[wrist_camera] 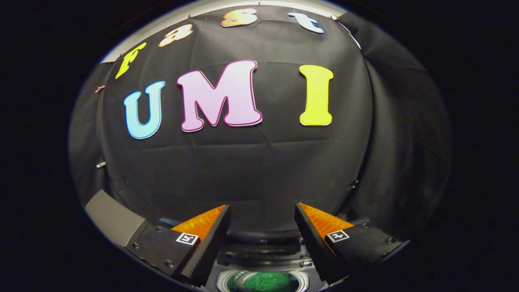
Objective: Put the clothes into the washing machine and then close the washing machine lid.
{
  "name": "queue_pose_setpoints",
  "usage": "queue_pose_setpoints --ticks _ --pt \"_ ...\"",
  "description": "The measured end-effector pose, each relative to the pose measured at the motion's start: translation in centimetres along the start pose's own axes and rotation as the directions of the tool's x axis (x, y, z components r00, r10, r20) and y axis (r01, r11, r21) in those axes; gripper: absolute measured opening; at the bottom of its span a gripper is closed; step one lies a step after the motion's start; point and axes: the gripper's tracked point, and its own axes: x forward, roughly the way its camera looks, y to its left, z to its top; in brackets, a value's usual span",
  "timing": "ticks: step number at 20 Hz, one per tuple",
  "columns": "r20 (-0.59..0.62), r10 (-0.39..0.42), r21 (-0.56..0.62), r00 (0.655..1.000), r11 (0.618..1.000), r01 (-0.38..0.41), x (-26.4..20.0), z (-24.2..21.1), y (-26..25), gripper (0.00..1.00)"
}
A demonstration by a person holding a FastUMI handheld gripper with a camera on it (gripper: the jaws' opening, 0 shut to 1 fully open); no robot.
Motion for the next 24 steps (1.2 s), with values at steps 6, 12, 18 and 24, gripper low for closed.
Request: queue_pose_setpoints --ticks 6,12,18,24 --pt "-0.139 0.005 -0.016 0.99 1.0 -0.007 7.0 -5.3 -0.8 0.99" --pt "-0.132 0.012 -0.025 0.991 1.0 -0.016 4.7 -5.7 -0.9 1.0" --pt "-0.093 -0.001 -0.034 0.996 0.999 -0.002 4.4 -5.6 -1.0 1.0" --pt "-0.095 -0.03 -0.045 0.995 0.999 0.026 4.4 -5.9 -0.9 1.0"
